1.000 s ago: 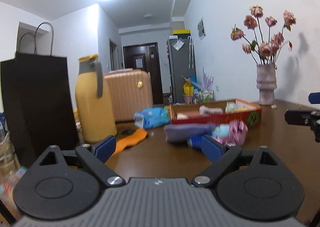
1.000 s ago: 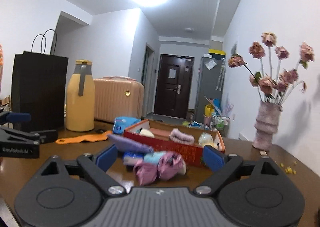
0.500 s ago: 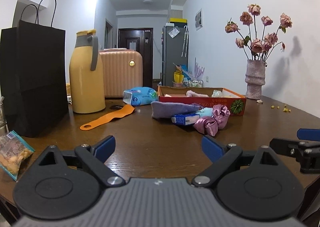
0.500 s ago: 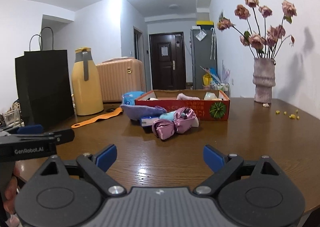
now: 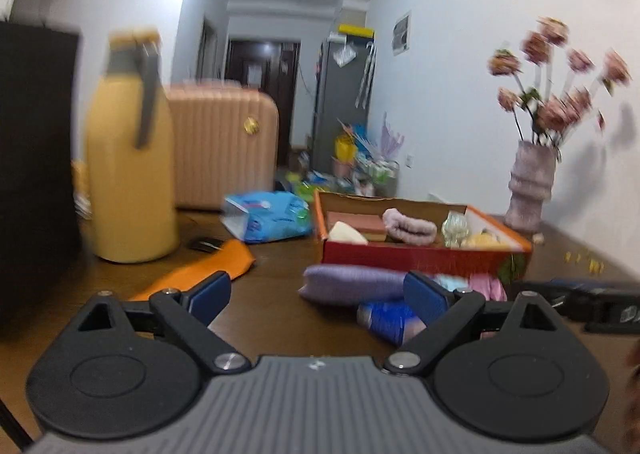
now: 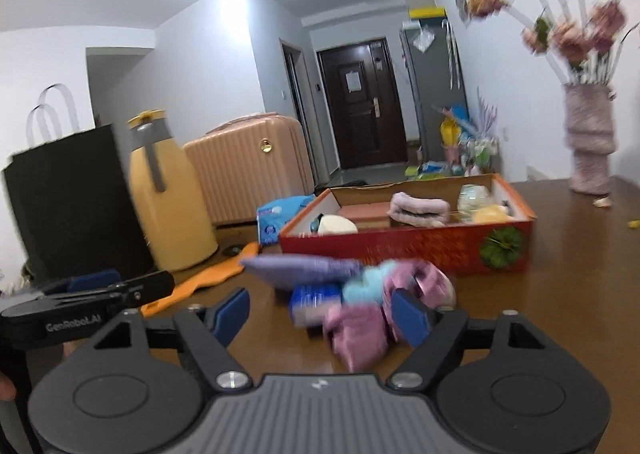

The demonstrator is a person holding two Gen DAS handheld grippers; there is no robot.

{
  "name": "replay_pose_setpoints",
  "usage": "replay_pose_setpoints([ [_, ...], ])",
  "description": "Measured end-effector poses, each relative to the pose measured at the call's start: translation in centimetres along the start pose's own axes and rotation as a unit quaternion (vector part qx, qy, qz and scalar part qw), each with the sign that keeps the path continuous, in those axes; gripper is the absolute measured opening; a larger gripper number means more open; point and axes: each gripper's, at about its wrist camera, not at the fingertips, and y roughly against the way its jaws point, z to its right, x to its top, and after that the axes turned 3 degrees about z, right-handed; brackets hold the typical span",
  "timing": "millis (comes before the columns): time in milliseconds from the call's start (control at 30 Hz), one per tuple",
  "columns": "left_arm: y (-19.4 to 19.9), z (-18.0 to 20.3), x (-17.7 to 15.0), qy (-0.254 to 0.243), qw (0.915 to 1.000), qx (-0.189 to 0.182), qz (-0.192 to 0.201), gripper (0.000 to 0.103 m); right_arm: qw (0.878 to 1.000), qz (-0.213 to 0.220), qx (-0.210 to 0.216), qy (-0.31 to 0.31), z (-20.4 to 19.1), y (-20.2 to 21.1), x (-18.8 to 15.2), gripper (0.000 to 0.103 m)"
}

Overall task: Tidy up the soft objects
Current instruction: 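Lower both open grippers onto the lavender cloth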

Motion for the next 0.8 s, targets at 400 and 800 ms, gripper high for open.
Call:
replay_pose_setpoints([
  [400, -13.8, -4.0, -1.0, 0.109, 0.9847, -0.019, -0.134, 0.017, 0.996, -0.075, -0.038, 0.022, 0.8, -15.1, 0.5, 0.003],
  [800, -0.9, -1.6, 1.2, 0.092, 0.9906, -0.099, -0.026, 0.009, 0.993, 0.041, -0.017, 0.106, -4.5, -1.8, 1.7, 0.001],
])
